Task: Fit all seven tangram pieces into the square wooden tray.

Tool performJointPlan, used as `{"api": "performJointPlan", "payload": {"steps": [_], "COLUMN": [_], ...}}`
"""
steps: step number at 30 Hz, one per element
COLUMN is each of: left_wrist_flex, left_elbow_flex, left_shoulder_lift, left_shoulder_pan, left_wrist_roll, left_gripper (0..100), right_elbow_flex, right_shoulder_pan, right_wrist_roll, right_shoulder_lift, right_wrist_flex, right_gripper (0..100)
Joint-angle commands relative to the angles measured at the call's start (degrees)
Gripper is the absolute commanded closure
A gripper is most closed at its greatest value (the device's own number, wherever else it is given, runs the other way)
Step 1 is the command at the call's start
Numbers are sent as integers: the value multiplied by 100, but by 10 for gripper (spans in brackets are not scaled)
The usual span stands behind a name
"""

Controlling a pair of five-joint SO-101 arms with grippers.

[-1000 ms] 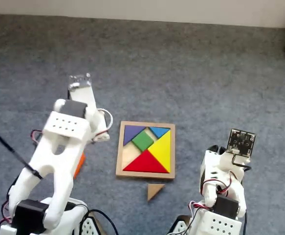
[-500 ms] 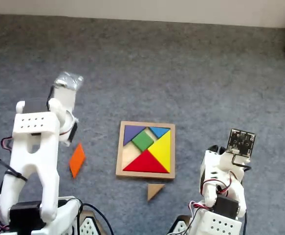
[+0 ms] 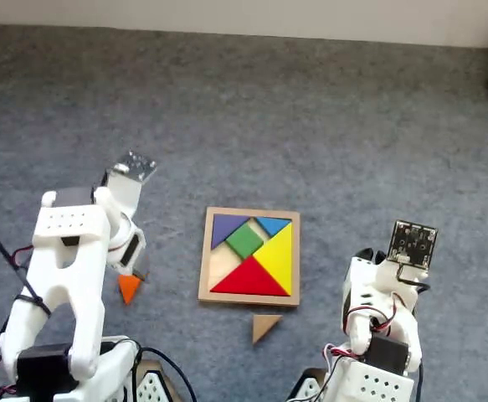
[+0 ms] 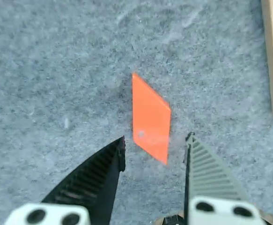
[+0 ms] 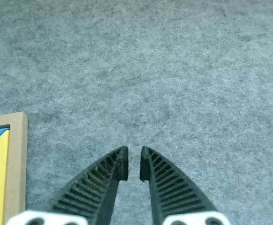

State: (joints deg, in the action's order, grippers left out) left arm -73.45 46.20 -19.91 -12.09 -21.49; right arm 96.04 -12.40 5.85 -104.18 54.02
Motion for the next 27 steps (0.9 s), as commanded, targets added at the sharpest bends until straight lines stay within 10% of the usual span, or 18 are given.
{"api": "performJointPlan", "payload": {"steps": [1, 27], "left_wrist_flex": [598, 1222], "left_elbow_flex": [462, 1042], "left_shoulder_lift": [-57, -40], "left_shoulder_pan": [57, -356], "left_wrist_roll": [-53, 360], "left_gripper": [783, 793], "right_elbow_flex": [593, 593], "right_shoulder_pan": [66, 57], "right_wrist_roll": [-26, -26], "right_shoulder_lift": [-31, -31], "right_wrist_flex": [-22, -22], "right_gripper": [944, 944]}}
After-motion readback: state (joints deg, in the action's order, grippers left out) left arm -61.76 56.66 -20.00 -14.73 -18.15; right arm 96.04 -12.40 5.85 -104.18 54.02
